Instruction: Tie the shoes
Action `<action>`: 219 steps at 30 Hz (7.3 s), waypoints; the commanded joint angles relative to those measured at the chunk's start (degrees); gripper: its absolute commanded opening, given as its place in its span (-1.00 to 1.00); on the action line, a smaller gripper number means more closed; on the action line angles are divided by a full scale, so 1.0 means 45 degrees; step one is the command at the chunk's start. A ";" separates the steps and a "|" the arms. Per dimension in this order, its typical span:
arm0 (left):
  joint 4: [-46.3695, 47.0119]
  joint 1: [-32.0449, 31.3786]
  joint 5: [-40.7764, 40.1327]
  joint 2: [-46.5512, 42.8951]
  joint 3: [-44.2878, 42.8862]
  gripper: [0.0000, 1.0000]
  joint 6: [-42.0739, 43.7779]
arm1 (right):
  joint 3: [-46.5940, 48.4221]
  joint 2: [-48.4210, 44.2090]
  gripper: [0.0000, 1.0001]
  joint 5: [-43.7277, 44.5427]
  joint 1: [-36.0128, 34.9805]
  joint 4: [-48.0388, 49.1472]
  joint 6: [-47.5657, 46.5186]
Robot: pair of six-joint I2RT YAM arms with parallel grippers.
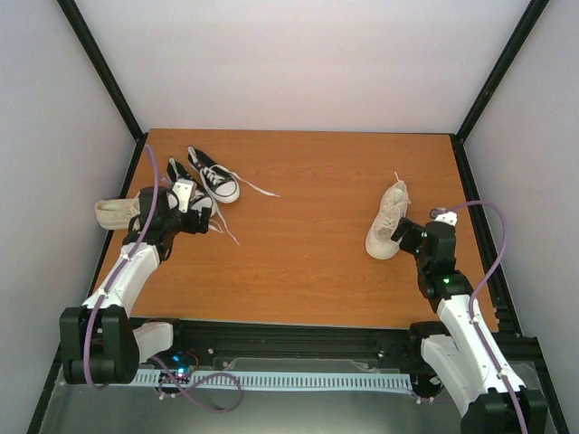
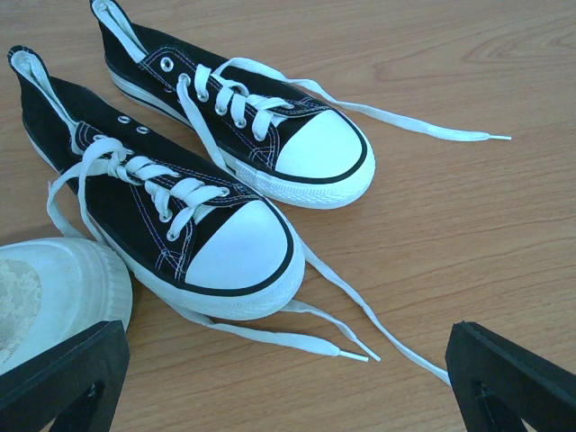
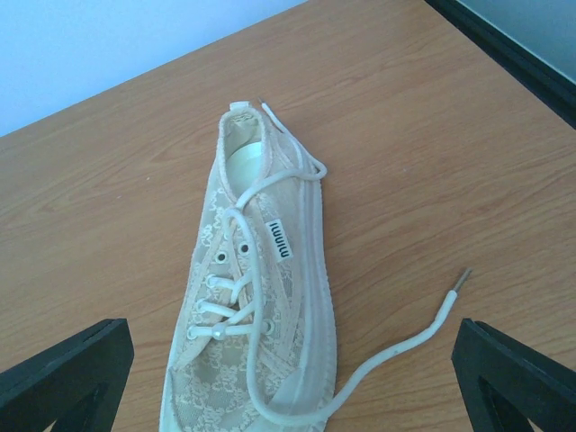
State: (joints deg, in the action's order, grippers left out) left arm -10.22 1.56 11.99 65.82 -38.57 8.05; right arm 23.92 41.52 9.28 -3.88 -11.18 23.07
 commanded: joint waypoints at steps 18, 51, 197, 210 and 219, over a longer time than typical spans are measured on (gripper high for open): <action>0.0395 0.0016 -0.0031 -0.0128 -0.0102 0.99 0.0280 | 0.5561 0.8438 1.00 0.1297 0.0061 -0.1099 -0.0400; -0.1084 -0.0013 0.1714 0.1799 -0.1187 0.99 0.0832 | 0.9511 1.3598 -0.93 -0.0612 -0.6384 -0.0207 0.3207; -0.8727 -0.5255 -0.1846 1.2849 -1.2469 -0.98 -0.1089 | 0.8728 0.6433 -0.94 -0.0226 -0.3200 -0.5527 -0.2932; -1.0449 -0.5474 0.3851 0.7953 -1.3968 -0.98 0.1406 | 0.9026 0.6527 -0.94 -0.9321 -0.3700 -0.3313 -0.5823; -1.0208 -0.6153 0.6507 0.5193 -1.1884 -0.98 0.2789 | 1.1488 1.0885 -0.93 -1.1183 -0.5167 -0.2239 -0.5767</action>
State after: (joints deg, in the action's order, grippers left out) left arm -54.15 -24.25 34.83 90.45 -95.02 16.12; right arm 69.45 83.05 -35.46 -22.65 -24.29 -1.54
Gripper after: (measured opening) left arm 0.028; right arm 0.032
